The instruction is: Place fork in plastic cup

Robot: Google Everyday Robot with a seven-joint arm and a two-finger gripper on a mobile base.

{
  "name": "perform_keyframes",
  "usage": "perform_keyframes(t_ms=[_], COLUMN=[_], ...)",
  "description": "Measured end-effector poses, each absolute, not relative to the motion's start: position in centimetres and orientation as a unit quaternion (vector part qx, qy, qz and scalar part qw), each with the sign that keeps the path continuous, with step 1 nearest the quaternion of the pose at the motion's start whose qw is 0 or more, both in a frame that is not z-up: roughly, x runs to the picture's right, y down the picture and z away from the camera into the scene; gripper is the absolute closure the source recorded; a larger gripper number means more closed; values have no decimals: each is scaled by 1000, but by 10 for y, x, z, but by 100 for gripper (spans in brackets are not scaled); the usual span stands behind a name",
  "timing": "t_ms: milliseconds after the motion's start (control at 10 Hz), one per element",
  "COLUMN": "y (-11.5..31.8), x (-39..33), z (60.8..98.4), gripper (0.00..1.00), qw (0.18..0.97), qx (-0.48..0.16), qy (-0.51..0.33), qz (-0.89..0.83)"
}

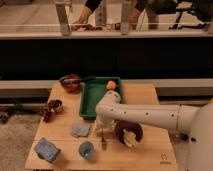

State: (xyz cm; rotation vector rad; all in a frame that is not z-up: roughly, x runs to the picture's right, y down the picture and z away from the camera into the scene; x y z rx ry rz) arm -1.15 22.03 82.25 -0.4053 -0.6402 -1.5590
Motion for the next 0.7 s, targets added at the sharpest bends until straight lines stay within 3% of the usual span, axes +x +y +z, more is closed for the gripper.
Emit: perform_keyframes(t_ms=[600, 700], y=[231, 232], x=[-19, -18], z=[831, 832], gripper=[21, 26], qw=[635, 636], qx=[-189, -188], qy=[-284, -287], qz=[-693, -692])
